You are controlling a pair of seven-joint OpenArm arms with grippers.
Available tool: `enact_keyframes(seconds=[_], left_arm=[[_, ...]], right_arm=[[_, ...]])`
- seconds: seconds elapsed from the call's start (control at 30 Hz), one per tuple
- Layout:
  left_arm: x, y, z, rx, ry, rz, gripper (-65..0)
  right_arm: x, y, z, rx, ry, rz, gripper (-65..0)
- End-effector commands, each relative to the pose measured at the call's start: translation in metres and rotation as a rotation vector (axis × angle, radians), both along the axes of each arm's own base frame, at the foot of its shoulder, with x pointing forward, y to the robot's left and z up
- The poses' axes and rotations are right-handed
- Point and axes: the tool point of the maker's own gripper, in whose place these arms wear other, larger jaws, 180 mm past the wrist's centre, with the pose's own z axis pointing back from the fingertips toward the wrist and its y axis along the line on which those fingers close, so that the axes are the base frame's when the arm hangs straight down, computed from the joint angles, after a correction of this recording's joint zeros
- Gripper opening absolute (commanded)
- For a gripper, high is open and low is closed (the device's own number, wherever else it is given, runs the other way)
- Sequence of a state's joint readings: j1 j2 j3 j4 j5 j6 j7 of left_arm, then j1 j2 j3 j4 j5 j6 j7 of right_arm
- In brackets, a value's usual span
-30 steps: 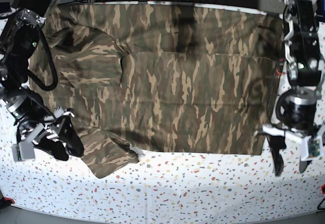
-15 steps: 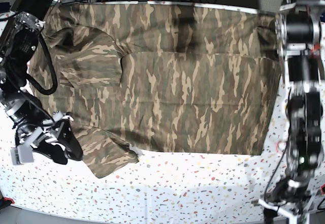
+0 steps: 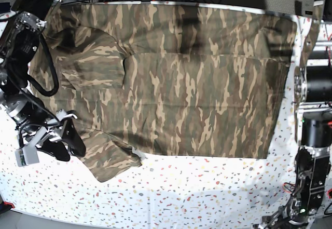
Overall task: Fold the T-shirt properly
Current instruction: 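Move both grippers along the shirt sides to the hem corners, then grasp the hem corners of the shirt with both grippers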
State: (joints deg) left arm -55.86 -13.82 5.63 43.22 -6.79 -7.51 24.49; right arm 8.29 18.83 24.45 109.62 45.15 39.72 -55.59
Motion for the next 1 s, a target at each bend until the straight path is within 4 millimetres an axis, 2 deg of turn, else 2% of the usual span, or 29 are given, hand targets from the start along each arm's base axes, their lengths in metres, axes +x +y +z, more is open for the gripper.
enact_keyframes(seconds=[0.0,0.13,0.2,0.37,0.5,0.73,0.97], left_arm=[[0.009,0.008,0.031,0.002,-0.058,0.015,-30.9],[0.009,0.022,-0.011,-0.015,0.069,0.052,-30.9],[0.004,0.027,-0.038,-0.031,0.145,0.069,-30.9],[-0.025,0.034,-0.122,-0.128,0.326,0.117,-30.9],[-0.050,0.036,-0.170,-0.200,0.375,0.157,-30.9],[-0.077,0.035,-0.213,-0.269,0.367,0.183,-30.8],[-0.085,-0.008,-0.222,-0.354,0.385,-0.012,-30.8]], right_arm=[[0.002,0.001,0.018,0.007,-0.062,0.010,-38.3],[0.002,0.004,0.016,0.016,-0.055,0.012,-38.3],[0.002,0.006,0.015,0.023,-0.052,0.015,-38.3],[0.000,0.014,0.016,0.063,-0.050,0.039,-38.3],[-0.001,0.016,0.013,0.069,-0.038,0.042,-38.3],[-0.002,0.016,0.010,0.060,-0.023,0.043,-38.3],[-0.004,0.022,0.015,0.098,-0.027,0.076,-38.3]])
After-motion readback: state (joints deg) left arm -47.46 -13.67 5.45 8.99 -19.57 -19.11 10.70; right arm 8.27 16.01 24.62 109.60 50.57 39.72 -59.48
